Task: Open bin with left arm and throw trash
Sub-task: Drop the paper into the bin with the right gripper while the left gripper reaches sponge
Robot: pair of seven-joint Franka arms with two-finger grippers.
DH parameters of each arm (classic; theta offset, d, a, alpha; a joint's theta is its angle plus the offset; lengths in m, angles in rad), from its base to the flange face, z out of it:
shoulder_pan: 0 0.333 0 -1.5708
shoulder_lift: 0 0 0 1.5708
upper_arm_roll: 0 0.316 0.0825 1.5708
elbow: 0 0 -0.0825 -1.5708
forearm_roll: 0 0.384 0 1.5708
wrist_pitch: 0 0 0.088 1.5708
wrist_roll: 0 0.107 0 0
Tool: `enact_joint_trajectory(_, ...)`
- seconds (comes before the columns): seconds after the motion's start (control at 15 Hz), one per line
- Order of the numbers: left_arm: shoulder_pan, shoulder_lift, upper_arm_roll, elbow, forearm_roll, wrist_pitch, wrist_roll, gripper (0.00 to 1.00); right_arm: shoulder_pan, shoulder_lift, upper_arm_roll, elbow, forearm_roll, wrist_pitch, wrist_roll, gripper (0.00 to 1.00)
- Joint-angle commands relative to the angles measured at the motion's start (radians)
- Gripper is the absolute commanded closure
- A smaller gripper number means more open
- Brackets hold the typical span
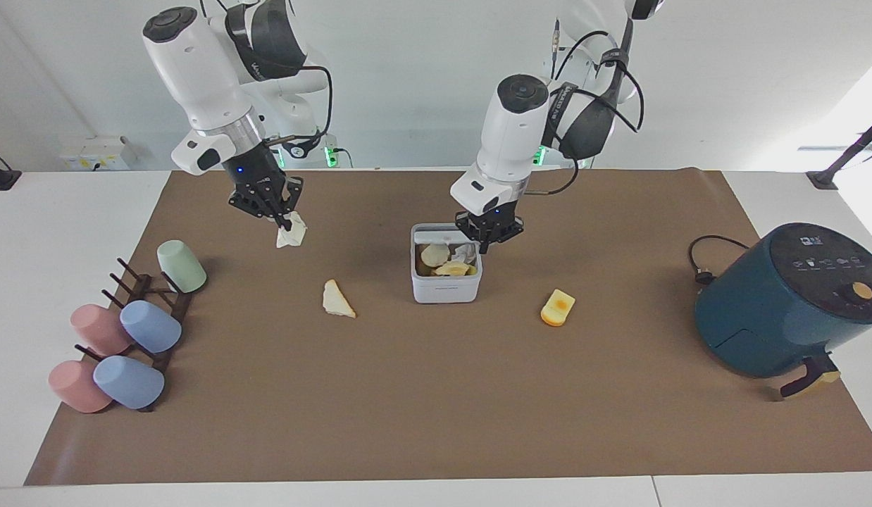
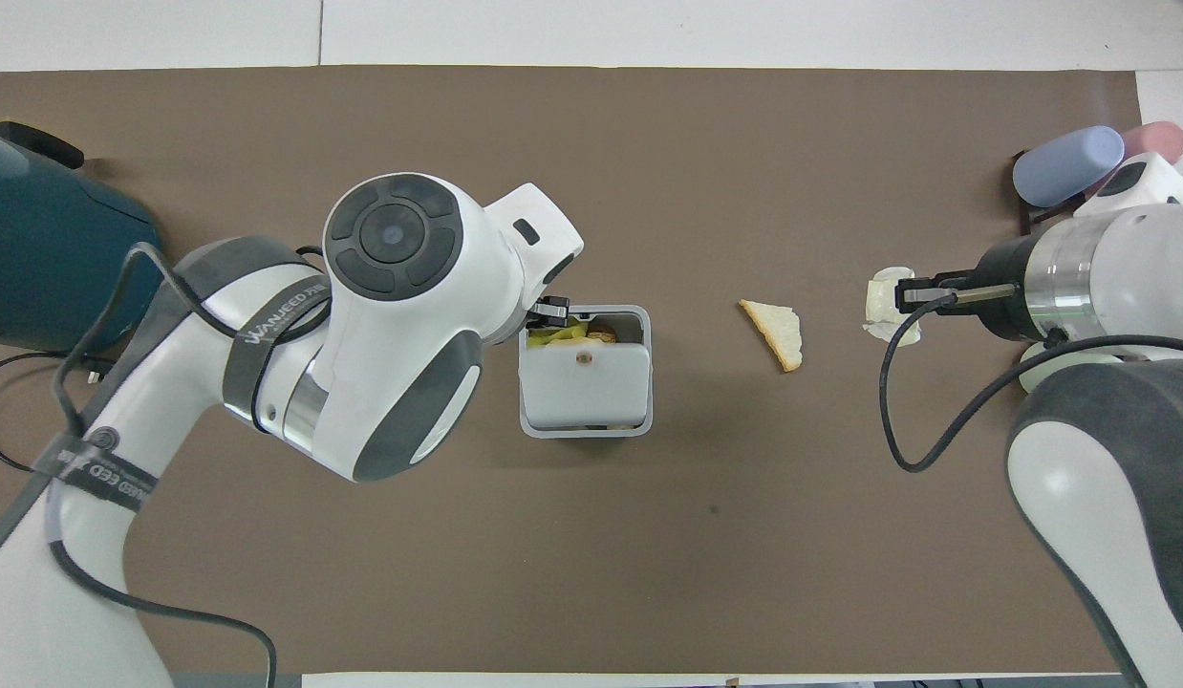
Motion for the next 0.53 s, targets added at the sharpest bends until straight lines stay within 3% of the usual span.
enact_joint_trajectory(0.0, 0.066, -0.053, 0.002, -0.033, -0.017, -0.054, 0.116, 1.0, 0.027, -0.012, 0.055, -0.02, 0.021, 0.03, 0.176, 1.0)
enact_joint_trajectory(0.27, 0.201, -0.067, 0.004, -0.079, -0.022, -0.049, 0.35, 1.0, 0.17, 0.049, 0.055, -0.017, 0.021, 0.16, 0.42, 1.0)
enact_joint_trajectory(0.33, 0.238, -0.069, 0.004, -0.094, -0.031, -0.042, 0.407, 0.72, 0.194, 0.072, 0.055, -0.014, 0.021, 0.199, 0.47, 1.0)
enact_joint_trajectory(0.4, 0.27, -0.07, 0.005, -0.111, -0.039, -0.025, 0.451, 0.36, 0.222, 0.109, 0.057, -0.003, 0.022, 0.244, 0.519, 1.0)
enact_joint_trajectory(0.47, 0.292, -0.069, 0.005, -0.132, -0.039, 0.006, 0.484, 0.2, 0.26, 0.153, 0.057, 0.022, 0.022, 0.287, 0.571, 1.0)
